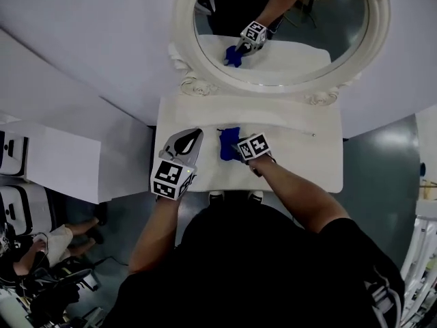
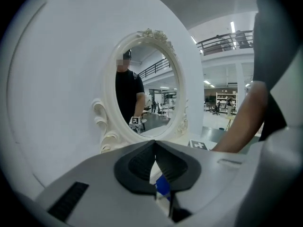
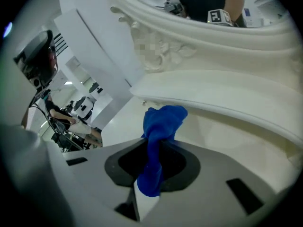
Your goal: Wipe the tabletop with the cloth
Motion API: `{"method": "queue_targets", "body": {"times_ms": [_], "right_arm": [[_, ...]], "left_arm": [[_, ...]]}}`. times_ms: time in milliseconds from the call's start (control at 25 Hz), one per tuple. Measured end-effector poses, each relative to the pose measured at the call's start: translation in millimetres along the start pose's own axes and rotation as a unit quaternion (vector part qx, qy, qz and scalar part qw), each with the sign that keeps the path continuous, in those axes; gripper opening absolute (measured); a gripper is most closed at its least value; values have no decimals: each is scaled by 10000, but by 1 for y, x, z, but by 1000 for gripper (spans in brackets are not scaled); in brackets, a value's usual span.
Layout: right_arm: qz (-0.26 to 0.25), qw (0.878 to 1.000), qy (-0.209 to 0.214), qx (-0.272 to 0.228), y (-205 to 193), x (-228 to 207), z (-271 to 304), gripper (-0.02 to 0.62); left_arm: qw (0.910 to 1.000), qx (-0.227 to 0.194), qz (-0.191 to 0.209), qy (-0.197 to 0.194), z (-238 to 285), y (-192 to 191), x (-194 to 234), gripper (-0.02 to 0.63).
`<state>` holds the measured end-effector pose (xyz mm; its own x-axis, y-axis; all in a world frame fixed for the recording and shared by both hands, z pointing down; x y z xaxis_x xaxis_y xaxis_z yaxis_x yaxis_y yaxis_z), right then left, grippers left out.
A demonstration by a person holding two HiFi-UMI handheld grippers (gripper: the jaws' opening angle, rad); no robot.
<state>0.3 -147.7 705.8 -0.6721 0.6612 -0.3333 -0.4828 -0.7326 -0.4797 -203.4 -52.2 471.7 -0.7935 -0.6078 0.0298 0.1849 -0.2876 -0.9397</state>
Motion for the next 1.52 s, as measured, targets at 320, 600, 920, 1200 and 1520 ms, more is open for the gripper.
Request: {"method": "queue_targets", "body": {"times_ms": [320,600,920,1200,1520], "right_arm": [[-791,9936,767,261,18,113,68,57],[-1282,9830,1214,496,12,183,116,57],[-1432,9803,1144,740,-2,202,148,57],[-1454,9810,928,886,-13,190,153,57],[-1168,9871,638,895,-28,149,128,57]], "left_arm": [[9994,64,-139,326,-44,-21,19,11],[9985,104,-230,493,-77,-35,31,11],[9968,227,-277,709,-112,-52,44,11],[9968,263,-336,683,-121,-58,49,11],[9986,231,-245,412,-97,-50,42,11]]}}
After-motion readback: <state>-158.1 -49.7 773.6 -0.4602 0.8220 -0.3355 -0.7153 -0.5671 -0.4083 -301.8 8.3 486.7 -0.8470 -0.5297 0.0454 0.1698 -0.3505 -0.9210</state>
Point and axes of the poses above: the fingertips, and each gripper's own axes: z forward along the fingers, x to its left, y out of its top, the point moved 10 cm from there along -z, backward along the fingers, and after that the axes turned 6 degrees about -y, right-handed, at the moved point
